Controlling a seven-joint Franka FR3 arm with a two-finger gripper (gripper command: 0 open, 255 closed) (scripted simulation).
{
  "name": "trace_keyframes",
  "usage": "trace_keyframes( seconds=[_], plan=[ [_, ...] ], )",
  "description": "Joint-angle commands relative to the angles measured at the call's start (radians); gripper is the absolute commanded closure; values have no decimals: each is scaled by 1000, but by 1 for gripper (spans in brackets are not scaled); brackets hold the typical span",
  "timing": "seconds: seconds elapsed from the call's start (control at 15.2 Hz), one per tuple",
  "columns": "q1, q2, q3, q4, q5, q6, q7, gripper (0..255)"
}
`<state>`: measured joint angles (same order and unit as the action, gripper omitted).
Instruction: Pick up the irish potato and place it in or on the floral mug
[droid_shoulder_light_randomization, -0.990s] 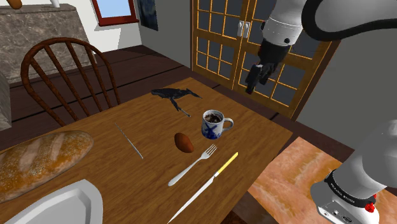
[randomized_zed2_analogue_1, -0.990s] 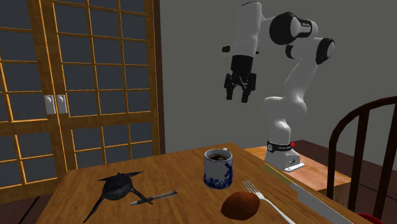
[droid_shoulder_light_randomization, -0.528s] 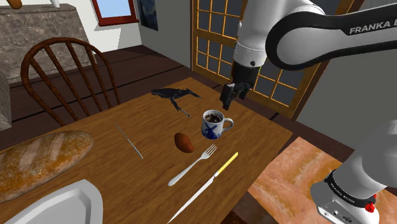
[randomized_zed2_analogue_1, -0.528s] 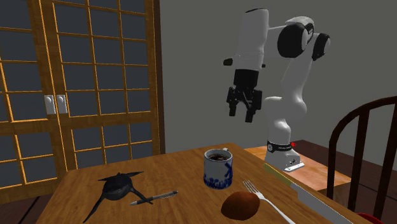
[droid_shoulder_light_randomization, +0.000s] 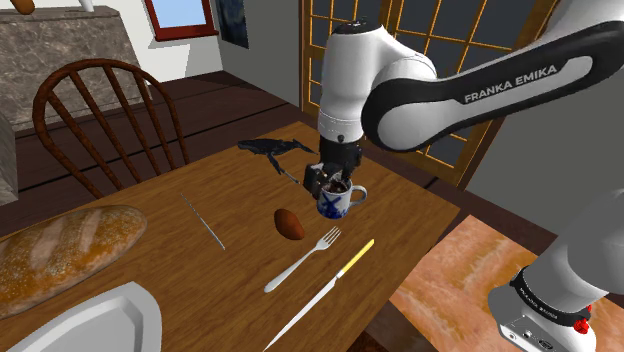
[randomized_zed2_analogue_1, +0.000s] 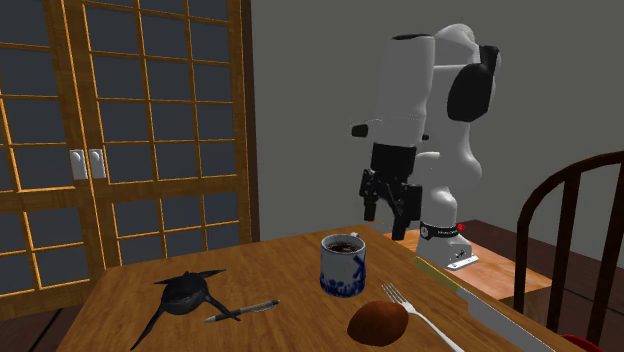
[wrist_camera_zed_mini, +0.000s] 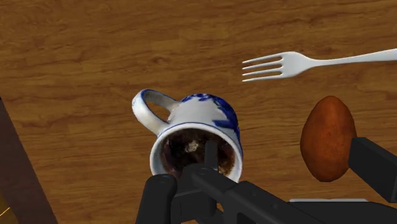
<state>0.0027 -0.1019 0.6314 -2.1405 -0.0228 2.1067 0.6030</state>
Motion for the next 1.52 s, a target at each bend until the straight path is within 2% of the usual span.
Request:
trace_keyframes(
  seconds=[0.0,0.2,0.53,1.06,1.45],
  plan=[
    [5,97,32,51,-70,15,88,0],
    [39,243,48,136,-180,19,207,0],
    [141,466,18,301,-329,-4,358,0],
    [156,519,-10,266,-374,73,386,0],
    [156,519,-10,266,-374,73,386,0]
  ],
)
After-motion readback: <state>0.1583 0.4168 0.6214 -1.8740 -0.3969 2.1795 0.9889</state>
